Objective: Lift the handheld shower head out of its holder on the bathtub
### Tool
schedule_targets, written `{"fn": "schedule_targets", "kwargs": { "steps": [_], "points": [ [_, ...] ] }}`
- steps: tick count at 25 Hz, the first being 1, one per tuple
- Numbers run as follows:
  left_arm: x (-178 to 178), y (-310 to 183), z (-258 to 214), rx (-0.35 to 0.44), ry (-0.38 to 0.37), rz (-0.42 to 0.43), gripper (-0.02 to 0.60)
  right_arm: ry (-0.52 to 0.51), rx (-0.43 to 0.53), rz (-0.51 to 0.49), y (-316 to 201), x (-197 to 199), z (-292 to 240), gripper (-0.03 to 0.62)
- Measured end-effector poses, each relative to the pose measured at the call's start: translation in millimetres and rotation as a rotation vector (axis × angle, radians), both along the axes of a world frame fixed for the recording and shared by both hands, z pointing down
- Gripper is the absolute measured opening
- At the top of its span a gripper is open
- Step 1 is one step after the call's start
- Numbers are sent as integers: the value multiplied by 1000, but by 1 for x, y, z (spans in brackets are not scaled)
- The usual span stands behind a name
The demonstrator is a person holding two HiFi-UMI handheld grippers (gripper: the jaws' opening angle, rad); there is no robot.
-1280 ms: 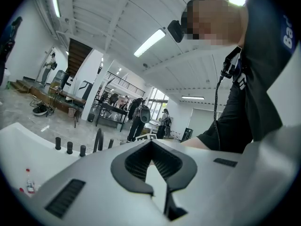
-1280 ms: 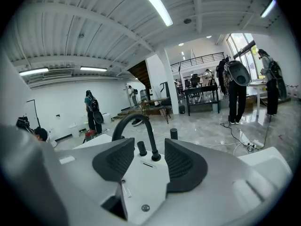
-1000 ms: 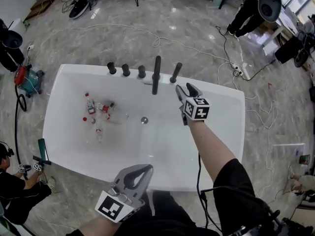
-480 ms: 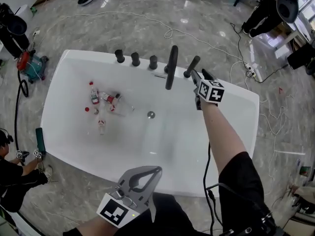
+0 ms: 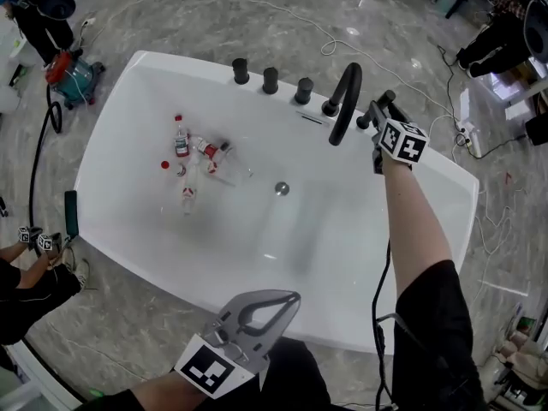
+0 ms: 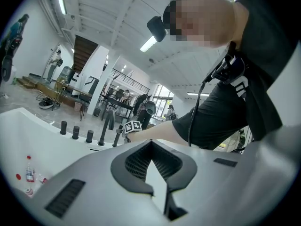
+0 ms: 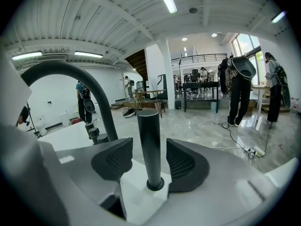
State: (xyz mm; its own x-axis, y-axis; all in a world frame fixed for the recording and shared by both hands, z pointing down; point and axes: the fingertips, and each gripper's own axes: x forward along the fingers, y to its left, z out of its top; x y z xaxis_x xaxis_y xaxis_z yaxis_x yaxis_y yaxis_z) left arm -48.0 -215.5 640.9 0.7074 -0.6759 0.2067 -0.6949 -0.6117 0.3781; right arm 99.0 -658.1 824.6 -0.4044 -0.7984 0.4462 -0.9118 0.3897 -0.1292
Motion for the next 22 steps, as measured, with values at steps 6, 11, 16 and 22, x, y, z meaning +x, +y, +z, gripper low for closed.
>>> {"fn": "schedule_targets", "kwargs": {
  "steps": [6, 11, 16, 22],
  "points": [
    [-12, 6, 6, -10, -14, -16, 0, 57, 1, 33, -8, -1, -5, 133],
    [-12, 10, -6, 10, -16, -6, 0, 82, 17, 42, 3, 1, -18, 132],
    [-7, 18, -33, 28, 7, -10, 0, 62, 71, 47, 25, 8, -60, 132],
    [6, 27, -78, 68, 29, 14, 0, 38, 96, 63, 67, 25, -109, 132]
  ]
}}
